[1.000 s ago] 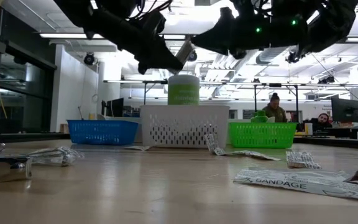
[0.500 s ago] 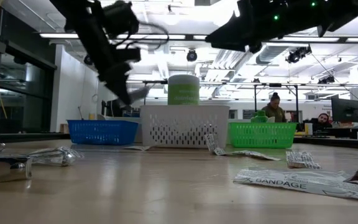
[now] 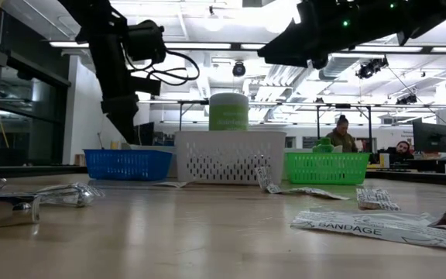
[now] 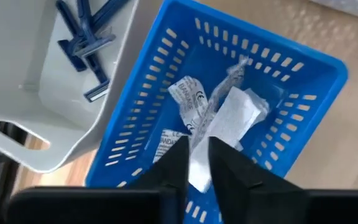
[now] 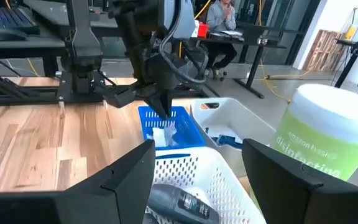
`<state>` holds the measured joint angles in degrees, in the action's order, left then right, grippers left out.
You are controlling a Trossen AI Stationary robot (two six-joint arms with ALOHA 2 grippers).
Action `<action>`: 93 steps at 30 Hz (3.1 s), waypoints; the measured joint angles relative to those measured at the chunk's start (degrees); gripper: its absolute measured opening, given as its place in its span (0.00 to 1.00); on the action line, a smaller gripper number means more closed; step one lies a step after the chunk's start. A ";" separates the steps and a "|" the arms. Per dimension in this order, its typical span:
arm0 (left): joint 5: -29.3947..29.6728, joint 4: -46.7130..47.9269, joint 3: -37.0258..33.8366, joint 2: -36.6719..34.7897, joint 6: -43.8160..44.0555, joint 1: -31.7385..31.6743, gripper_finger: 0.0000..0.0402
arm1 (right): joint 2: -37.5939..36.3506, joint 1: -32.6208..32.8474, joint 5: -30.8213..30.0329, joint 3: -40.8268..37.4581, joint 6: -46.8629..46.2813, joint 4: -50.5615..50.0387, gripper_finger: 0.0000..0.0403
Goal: Pick & Place Travel size toiletries
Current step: Put the white bandage into the blue bin
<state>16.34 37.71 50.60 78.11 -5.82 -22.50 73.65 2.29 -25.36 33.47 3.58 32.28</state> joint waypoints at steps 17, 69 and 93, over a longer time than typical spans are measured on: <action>2.75 3.01 0.01 -6.78 12.37 6.40 0.34 | 0.02 5.48 8.42 0.02 -2.27 -15.56 0.58; 15.72 2.71 0.01 -7.54 32.26 37.92 0.34 | 29.11 5.99 14.78 0.04 -9.93 2.19 0.12; 23.27 -0.28 -15.69 -17.73 39.79 44.86 0.34 | 17.51 15.09 4.27 4.70 -14.70 6.86 0.01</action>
<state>39.61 37.44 34.91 60.38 33.97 22.36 91.16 17.38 -21.10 38.17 -11.12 39.14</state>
